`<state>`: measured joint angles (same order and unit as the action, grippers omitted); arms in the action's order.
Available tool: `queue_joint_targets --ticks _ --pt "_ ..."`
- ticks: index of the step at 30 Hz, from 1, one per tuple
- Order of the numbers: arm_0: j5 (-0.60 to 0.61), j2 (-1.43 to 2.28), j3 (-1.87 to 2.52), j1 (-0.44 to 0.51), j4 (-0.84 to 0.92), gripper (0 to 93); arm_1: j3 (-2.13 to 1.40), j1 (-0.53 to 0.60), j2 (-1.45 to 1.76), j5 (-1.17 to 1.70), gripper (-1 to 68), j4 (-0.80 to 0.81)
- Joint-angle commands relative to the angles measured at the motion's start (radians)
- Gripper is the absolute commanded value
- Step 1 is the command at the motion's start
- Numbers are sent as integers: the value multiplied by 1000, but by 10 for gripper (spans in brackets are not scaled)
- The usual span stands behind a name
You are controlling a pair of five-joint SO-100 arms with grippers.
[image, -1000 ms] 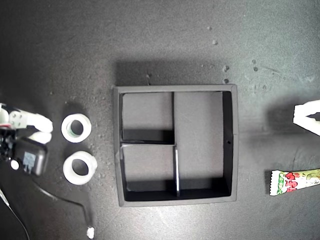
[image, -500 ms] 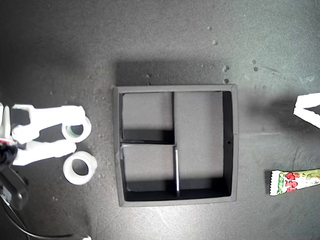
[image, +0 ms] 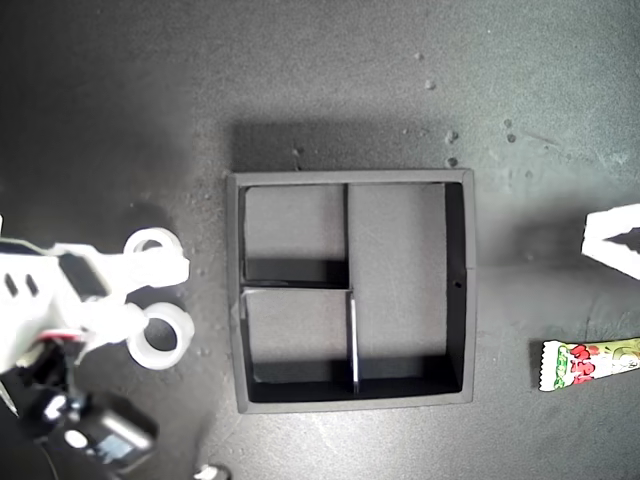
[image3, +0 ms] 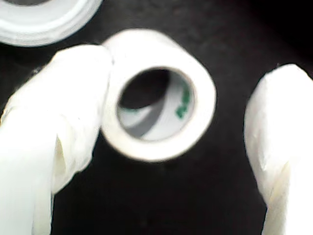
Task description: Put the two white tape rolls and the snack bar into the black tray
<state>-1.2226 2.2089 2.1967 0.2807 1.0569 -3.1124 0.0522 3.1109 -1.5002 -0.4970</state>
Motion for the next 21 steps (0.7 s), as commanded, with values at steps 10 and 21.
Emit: queue_joint_targets --ticks 10,21 --pt "-107 0 132 -15 -37 185 -12 61 6 87 20 32" --pt "-112 72 325 -6 -216 167 -12 52 6 69 20 26"
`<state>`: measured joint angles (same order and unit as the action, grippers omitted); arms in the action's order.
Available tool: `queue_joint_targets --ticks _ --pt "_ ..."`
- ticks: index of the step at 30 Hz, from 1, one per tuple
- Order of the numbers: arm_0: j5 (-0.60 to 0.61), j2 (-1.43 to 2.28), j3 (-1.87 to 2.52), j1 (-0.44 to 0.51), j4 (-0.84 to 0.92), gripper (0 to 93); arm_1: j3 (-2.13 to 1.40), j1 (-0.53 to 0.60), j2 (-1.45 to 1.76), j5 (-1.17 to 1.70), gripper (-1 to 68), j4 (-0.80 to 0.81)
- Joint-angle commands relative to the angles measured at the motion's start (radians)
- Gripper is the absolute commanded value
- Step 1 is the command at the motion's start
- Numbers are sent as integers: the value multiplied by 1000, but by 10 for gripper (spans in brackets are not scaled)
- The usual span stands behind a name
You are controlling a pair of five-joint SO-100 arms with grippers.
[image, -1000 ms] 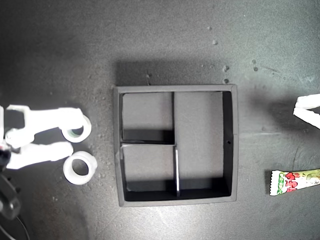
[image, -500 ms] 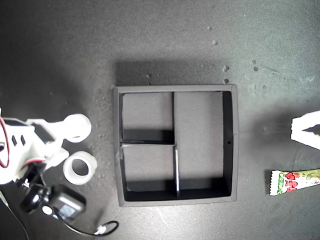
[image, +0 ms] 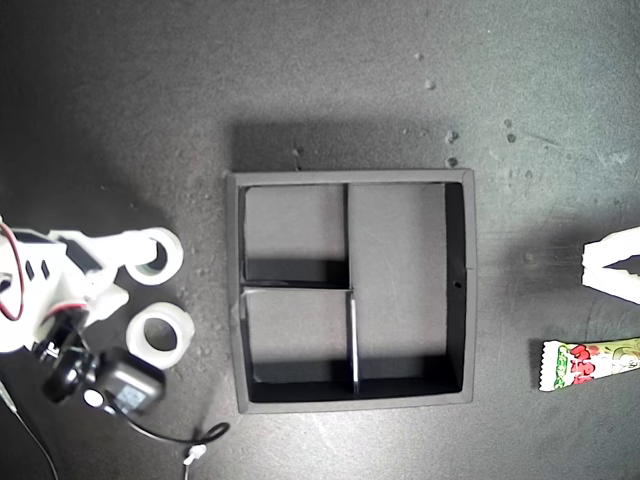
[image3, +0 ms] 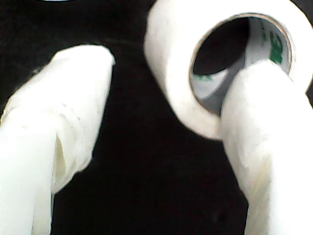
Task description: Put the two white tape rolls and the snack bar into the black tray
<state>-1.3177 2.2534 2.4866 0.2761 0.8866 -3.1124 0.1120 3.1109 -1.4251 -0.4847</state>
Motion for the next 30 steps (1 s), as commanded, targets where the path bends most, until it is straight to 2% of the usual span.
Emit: queue_joint_targets --ticks 1,14,30 --pt "-17 35 52 0 -61 165 -12 -6 6 -6 20 14" --pt "21 186 64 3 -26 156 -12 12 6 0 4 3" --pt "72 107 0 32 -81 158 -12 34 6 -11 1 -20"
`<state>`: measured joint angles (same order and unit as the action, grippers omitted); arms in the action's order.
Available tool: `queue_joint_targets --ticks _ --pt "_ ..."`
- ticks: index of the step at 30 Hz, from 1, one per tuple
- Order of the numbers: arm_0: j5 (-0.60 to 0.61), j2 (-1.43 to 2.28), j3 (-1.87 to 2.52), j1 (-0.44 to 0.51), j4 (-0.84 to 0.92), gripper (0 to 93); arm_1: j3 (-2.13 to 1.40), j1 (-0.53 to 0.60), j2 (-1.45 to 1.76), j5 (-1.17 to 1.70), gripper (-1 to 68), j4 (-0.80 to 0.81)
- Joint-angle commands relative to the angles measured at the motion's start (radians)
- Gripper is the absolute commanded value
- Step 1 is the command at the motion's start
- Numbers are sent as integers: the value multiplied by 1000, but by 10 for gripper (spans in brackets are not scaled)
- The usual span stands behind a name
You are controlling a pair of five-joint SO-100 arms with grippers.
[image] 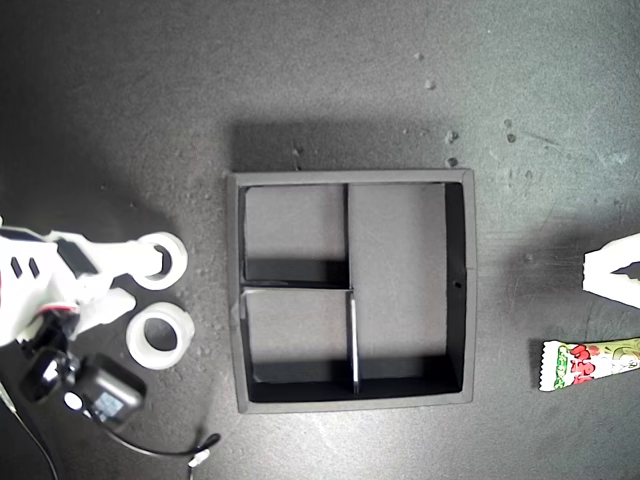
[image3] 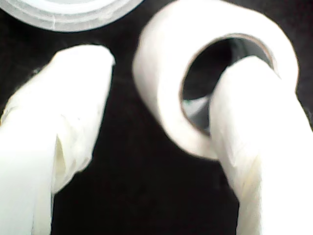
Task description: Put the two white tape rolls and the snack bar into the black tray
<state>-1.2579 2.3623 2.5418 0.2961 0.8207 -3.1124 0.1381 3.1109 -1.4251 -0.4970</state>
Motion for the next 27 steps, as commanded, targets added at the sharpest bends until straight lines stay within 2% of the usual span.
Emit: queue_joint_targets --ticks 1,14,27 --pt "14 -2 -58 15 -15 157 -12 8 6 -12 1 -9" --pt "-8 -64 0 32 -91 154 -12 9 6 -29 0 -25" --pt "-25 -37 80 -40 -95 141 -12 41 6 -26 0 -23"
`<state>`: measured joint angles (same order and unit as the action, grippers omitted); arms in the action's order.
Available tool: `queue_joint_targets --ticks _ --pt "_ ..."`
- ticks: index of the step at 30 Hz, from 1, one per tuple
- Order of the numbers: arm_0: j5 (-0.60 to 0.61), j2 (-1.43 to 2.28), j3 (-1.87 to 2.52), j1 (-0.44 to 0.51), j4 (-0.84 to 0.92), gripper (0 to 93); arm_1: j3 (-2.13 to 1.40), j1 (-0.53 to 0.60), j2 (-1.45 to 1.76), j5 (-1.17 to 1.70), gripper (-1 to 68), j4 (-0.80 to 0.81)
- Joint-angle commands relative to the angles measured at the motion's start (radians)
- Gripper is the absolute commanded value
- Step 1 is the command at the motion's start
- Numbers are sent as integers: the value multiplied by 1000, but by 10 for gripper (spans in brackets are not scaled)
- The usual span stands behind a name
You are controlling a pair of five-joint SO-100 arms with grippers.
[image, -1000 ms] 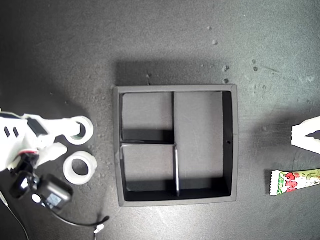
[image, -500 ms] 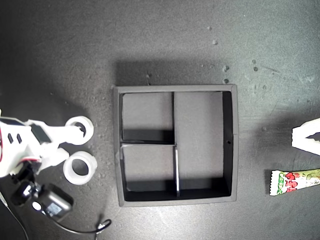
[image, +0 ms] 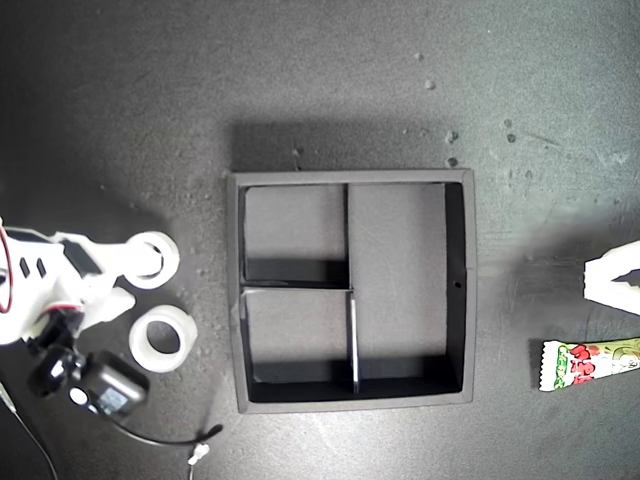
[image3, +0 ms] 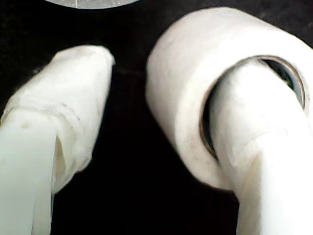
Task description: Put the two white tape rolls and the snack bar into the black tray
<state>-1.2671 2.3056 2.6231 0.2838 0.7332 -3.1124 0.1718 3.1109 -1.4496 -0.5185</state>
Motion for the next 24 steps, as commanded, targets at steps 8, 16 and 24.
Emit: queue_joint_targets --ticks 8,16,24 --pt "37 38 -140 -91 152 33 3 60 6 324 74 225" --pt "112 -51 -560 -110 420 18 5 -92 6 -46 36 239" --pt "210 -431 -1108 -87 568 17 -3 -94 8 -186 0 236"
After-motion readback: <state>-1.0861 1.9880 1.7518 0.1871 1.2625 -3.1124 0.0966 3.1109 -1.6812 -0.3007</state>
